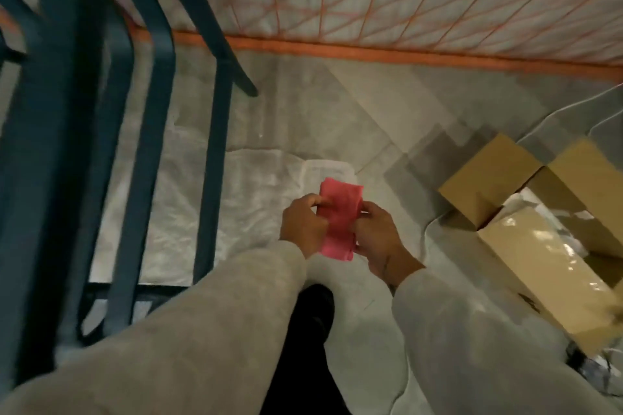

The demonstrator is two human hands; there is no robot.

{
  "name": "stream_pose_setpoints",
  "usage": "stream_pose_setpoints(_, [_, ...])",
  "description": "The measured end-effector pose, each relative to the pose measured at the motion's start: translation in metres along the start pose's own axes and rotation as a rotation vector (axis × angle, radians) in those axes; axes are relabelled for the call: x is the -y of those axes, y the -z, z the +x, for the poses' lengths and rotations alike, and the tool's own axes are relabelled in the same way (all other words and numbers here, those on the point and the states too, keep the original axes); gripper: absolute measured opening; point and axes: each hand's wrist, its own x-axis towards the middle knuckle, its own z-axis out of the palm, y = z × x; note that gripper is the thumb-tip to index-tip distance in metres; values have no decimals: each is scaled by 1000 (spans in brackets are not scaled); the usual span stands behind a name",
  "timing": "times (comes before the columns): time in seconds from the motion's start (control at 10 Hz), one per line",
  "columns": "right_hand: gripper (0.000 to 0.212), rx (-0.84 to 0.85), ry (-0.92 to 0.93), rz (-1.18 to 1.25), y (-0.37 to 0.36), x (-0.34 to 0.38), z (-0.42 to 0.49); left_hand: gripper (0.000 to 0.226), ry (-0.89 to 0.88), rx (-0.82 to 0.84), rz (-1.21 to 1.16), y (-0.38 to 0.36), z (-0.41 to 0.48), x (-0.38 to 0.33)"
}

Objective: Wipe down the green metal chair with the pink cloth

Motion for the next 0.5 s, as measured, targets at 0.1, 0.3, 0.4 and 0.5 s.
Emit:
stream_pose_setpoints(0.1, [36,27,5,-26,-20,-23,63,47,-1,-35,49,-22,49,34])
stream_pose_setpoints(0.3, [29,66,3,-32,-39,-70,159,39,-6,42,67,-64,131,98])
stream_pose_setpoints(0.4, [22,93,-25,-36,-41,-80,178,43,-10,106,75,-70,146,108])
stream_pose_setpoints(0.5, [20,82,-33,-136,-40,-85,183,50,-35,107,111,-70,147,106])
